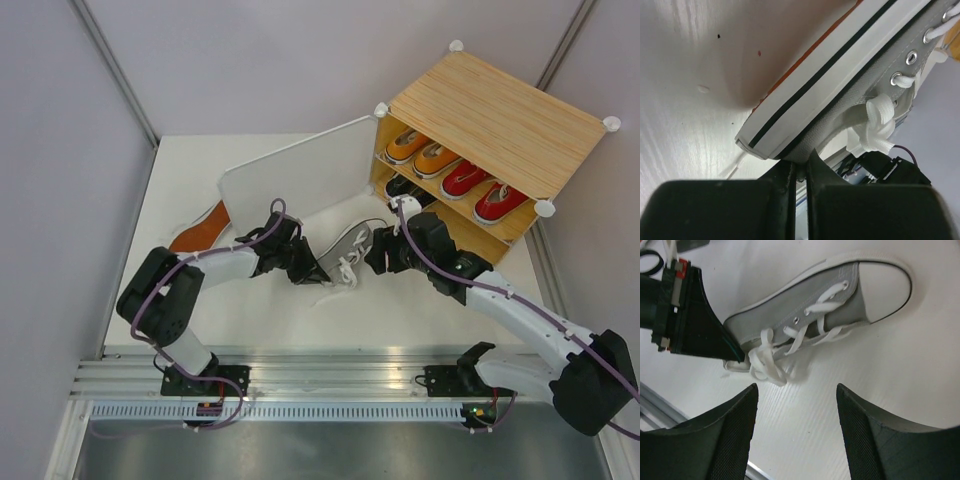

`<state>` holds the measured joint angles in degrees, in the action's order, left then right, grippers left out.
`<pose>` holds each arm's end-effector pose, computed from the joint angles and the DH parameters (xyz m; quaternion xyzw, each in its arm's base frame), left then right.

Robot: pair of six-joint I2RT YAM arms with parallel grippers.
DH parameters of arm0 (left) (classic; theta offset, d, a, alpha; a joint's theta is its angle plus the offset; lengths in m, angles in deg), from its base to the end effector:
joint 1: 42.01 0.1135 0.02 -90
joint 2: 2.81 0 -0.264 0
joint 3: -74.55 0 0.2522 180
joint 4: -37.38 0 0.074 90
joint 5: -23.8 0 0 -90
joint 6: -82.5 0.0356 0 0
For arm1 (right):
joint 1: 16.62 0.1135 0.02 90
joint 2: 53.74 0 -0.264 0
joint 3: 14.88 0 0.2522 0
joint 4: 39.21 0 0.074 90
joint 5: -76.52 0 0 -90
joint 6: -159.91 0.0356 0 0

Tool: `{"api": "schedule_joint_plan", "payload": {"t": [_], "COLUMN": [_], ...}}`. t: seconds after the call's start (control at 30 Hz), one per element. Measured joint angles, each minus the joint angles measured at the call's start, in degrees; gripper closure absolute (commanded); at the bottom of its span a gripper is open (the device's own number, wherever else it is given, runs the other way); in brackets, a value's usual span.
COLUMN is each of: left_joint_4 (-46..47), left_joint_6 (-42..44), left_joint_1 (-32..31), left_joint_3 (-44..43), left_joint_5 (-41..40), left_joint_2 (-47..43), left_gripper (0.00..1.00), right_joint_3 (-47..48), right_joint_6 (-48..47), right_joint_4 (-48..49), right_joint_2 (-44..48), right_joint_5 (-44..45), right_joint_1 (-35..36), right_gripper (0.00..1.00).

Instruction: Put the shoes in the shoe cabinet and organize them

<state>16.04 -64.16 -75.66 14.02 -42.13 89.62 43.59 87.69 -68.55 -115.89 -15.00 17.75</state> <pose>0.2492 -0.1833 0.1587 -0.1207 0.9226 -0.3582 0.0772 0.1978 0.1364 0.2710 -0.1330 0.8687 0.2201 0.4233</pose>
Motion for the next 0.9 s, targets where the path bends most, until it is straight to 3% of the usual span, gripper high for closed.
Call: {"api": "schedule_joint_plan", "payload": {"t": [0.07,0.27,0.37,0.47,0.9], "left_joint_4": [1.27,0.44,-1.53,-3.52,-13.57], "left_joint_6": [-0.70,0.00,2.36,4.85,17.73], "left_joint_1": [0.48,0.79,1.49,4.07,15.08], "left_joint_3": [0.13,-0.66,-1.51,-1.68,-8.68], "left_joint_5": [1.29,-0.26,-4.68,-8.02,-17.00], "left_joint_2": [1.11,-0.26,-3.56,-7.65,-12.15], "left_gripper": [0.86,0.42,0.30,0.25,0.25], "right_joint_3": [-2.45,-7.72,-8.85,-9.70,-9.38], "right_joint_6": [1.20,3.96,4.52,4.87,7.43], "right_joint_4": [1.46,7.02,9.68,13.29,29.68], "right_joint_2": [-1.07,-7.19,-10.10,-12.39,-23.26], "right_joint_5": [-2.84,-9.44,-10.93,-11.85,-11.04], "right_joint_1": [0.00,0.50,1.25,1.90,5.75], "right_gripper": [0.32,0.33,0.33,0.34,0.34]}}
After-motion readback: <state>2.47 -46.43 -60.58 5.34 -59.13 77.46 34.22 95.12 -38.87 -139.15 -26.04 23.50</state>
